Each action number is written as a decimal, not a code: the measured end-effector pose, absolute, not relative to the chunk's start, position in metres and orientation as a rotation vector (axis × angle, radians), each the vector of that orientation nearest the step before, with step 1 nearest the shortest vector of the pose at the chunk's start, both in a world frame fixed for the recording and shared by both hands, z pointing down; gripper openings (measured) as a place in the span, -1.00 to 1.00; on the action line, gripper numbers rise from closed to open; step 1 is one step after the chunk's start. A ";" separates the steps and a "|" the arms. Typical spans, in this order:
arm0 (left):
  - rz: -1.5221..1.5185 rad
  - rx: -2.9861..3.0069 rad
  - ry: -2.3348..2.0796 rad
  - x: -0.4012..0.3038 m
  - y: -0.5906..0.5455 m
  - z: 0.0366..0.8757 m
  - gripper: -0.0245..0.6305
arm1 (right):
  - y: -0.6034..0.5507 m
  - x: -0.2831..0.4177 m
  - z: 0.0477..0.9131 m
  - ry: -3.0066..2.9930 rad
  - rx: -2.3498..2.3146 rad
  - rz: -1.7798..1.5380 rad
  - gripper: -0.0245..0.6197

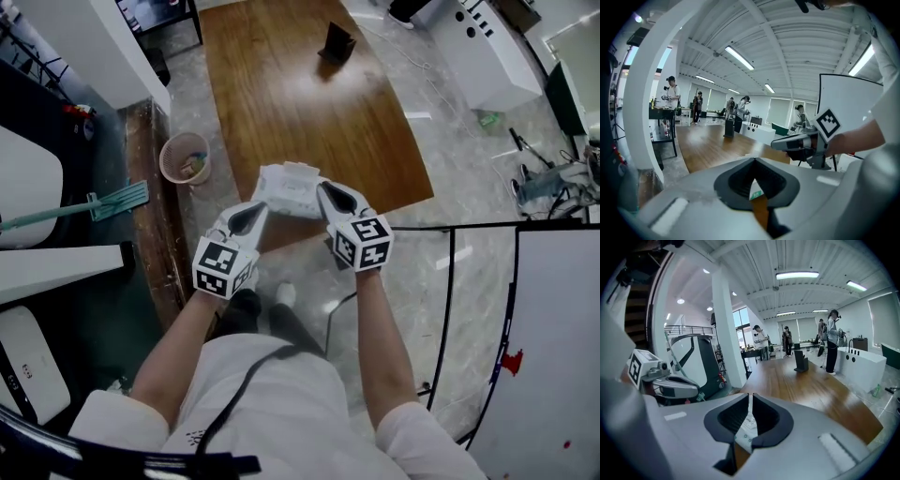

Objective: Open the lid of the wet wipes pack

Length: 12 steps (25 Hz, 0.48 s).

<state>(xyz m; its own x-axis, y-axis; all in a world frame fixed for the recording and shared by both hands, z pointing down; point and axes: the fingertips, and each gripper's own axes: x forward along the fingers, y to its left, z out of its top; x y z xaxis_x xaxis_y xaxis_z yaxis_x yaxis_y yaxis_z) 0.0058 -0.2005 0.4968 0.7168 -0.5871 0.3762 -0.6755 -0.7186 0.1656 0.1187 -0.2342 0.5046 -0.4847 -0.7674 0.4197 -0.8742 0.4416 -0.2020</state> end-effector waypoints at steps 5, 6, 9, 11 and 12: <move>0.383 2.689 -1.007 0.006 -0.189 0.465 -0.91 | -0.191 0.122 0.475 -2.468 1.524 0.568 -0.89; 0.370 2.698 -1.013 0.005 -0.187 0.457 -0.91 | -0.182 0.123 0.468 -2.480 1.542 0.566 -0.89; 0.323 2.724 -1.018 0.005 -0.180 0.435 -0.91 | -0.160 0.125 0.445 -2.507 1.595 0.533 -0.90; 0.296 2.738 -1.010 0.006 -0.174 0.424 -0.91 | -0.147 0.125 0.431 -2.518 1.631 0.502 -0.90; 0.283 2.744 -1.007 0.007 -0.171 0.419 -0.91 | -0.141 0.125 0.424 -2.524 1.648 0.488 -0.90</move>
